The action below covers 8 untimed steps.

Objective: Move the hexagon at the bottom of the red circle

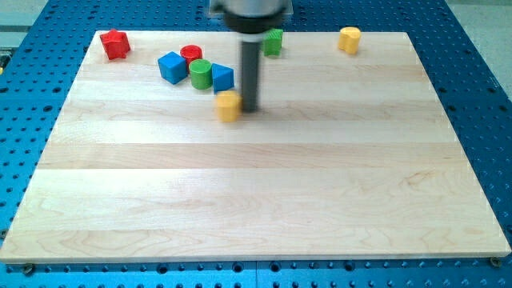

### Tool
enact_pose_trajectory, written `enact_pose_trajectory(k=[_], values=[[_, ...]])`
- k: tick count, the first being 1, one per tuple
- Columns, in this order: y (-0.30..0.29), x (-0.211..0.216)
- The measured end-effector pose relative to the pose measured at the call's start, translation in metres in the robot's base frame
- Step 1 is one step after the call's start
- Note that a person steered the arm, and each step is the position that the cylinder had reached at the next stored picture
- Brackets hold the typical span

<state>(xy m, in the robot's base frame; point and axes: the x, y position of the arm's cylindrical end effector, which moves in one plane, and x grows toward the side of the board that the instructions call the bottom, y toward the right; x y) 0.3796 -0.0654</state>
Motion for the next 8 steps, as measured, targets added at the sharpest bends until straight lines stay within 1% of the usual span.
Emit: enact_pose_trajectory(k=[1, 2, 3, 4, 5, 6, 7, 8], values=[[-0.101, 0.0], [-0.054, 0.004], [-0.072, 0.038], [-0.109, 0.035], [-0.133, 0.087], [-0.236, 0.105], [-0.216, 0.066], [-0.209, 0.03]])
